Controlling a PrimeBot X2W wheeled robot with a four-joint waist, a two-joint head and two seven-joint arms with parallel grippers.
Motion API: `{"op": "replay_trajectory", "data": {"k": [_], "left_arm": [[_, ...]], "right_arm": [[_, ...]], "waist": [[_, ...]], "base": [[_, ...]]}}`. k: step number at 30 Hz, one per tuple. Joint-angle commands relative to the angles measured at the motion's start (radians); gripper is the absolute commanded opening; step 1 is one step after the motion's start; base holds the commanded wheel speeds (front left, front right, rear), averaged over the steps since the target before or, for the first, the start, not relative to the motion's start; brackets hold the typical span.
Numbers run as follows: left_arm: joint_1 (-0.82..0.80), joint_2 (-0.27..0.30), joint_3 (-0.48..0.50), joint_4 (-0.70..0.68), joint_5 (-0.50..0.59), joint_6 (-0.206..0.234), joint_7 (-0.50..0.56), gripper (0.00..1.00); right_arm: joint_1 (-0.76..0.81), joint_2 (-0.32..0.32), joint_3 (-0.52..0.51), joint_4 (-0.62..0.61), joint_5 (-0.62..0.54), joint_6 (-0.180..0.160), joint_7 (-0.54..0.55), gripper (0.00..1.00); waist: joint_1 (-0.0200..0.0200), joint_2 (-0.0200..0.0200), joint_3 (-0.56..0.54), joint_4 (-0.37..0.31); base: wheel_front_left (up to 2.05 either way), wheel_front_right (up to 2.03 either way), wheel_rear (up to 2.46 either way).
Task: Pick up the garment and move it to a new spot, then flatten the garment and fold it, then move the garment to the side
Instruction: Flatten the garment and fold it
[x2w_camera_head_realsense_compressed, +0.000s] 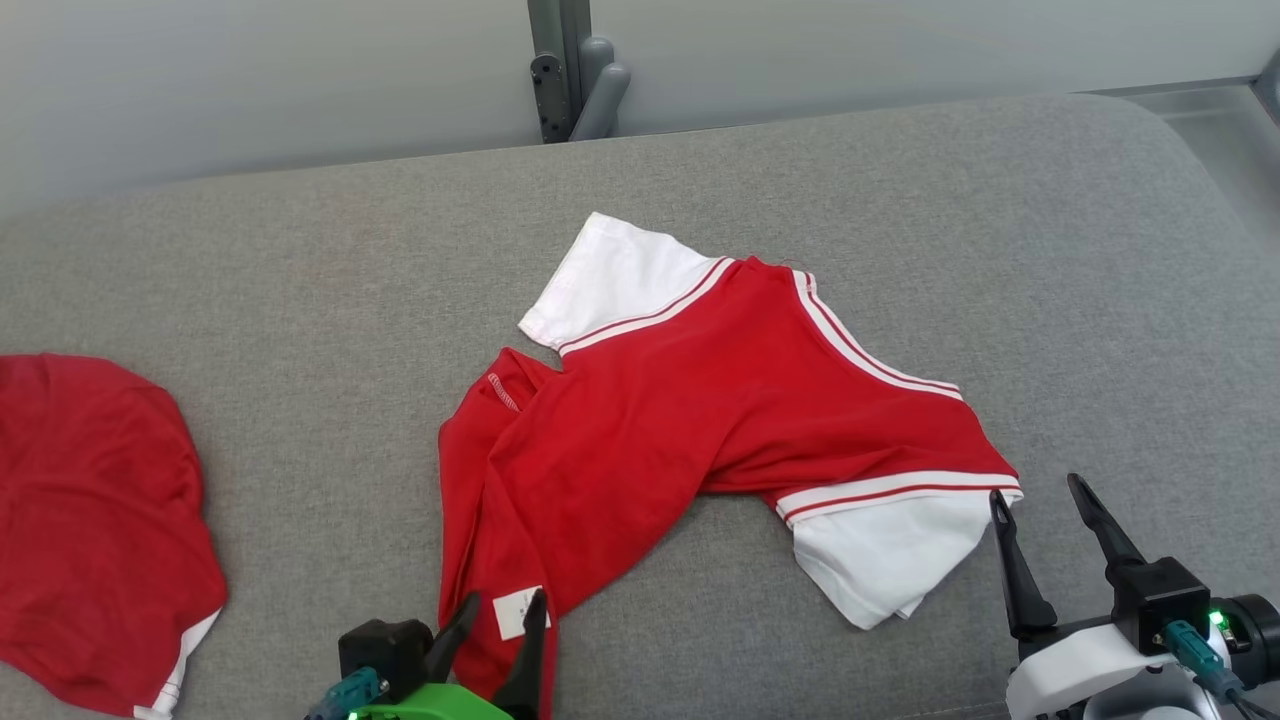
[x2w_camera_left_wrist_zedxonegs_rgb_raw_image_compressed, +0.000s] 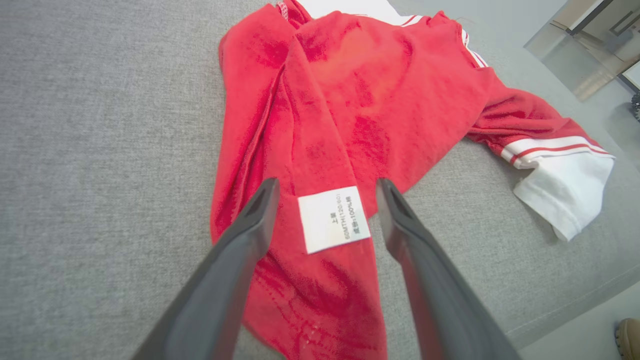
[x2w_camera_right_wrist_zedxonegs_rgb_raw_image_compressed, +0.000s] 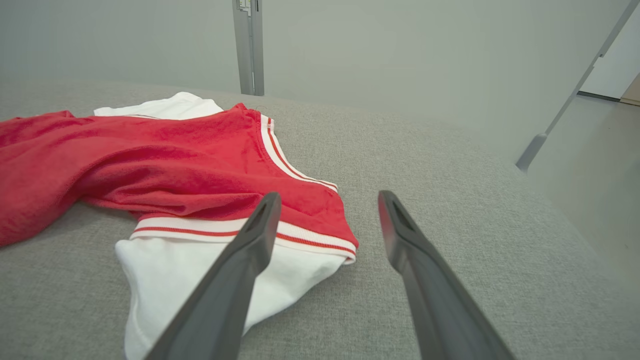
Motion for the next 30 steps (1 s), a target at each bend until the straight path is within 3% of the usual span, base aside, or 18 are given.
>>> {"op": "replay_trajectory", "data": {"k": [1, 8, 14, 18, 20, 21, 22, 23, 24, 30], "left_arm": [[0.018, 0.007, -0.01, -0.039, 0.019, 0.016, 0.015, 1.0], [0.083, 0.023, -0.058, -0.167, 0.028, 0.069, 0.119, 1.0], [0.079, 0.031, -0.064, -0.092, 0.047, 0.092, 0.131, 1.0], [0.057, 0.019, -0.057, -0.021, 0.03, 0.081, 0.121, 0.99], [0.049, 0.01, -0.053, 0.016, 0.015, 0.07, 0.112, 0.75], [0.049, 0.01, -0.053, 0.016, 0.015, 0.07, 0.112, 0.75], [0.042, 0.008, -0.051, 0.033, 0.012, 0.065, 0.106, 0.4], [0.033, 0.008, -0.047, 0.046, 0.011, 0.061, 0.096, 0.16], [0.024, 0.007, -0.039, 0.055, 0.007, 0.06, 0.085, 0.0], [-0.03, 0.048, 0.007, 0.037, 0.013, 0.066, 0.051, 0.0]], "right_arm": [[0.01, -0.005, -0.001, -0.004, -0.002, -0.001, -0.003, 1.0], [0.001, -0.008, 0.004, -0.006, -0.002, -0.001, -0.003, 1.0], [-0.015, -0.005, 0.012, -0.002, 0.0, -0.001, -0.003, 1.0], [-0.019, -0.003, 0.009, -0.004, 0.002, -0.001, -0.003, 1.0], [-0.017, -0.002, 0.01, -0.002, 0.001, -0.001, -0.003, 1.0], [-0.017, -0.002, 0.01, -0.002, 0.001, -0.001, -0.003, 1.0], [-0.019, -0.002, 0.01, -0.001, 0.001, -0.001, -0.003, 1.0], [-0.02, -0.001, 0.009, 0.0, 0.001, -0.001, -0.003, 1.0], [-0.022, -0.001, 0.008, 0.002, 0.002, -0.001, -0.003, 1.0], [-0.025, 0.003, 0.011, 0.006, 0.001, -0.001, -0.003, 1.0]], "waist": [[0.0, -0.0001, 0.002, 0.008], [0.0, -0.0001, 0.01, 0.015], [0.0, -0.0001, 0.021, 0.01], [0.0, -0.0001, 0.029, 0.006], [0.0, -0.0001, 0.029, 0.003], [0.0, -0.0001, 0.029, 0.003], [0.0, -0.0001, 0.03, 0.001], [0.0, -0.0001, 0.031, -0.001], [0.0, -0.0001, 0.03, -0.003], [0.0, -0.0001, 0.025, -0.015]], "base": [[0.0, 0.0, 0.0], [0.0, 0.0, 0.0], [0.0, 0.0, 0.0], [0.0, 0.0, 0.0], [0.0, 0.0, 0.0], [0.0, 0.0, 0.0], [0.0, 0.0, 0.0], [0.0, 0.0, 0.0], [0.0, 0.0, 0.0], [0.0, 0.0, 0.0]]}}
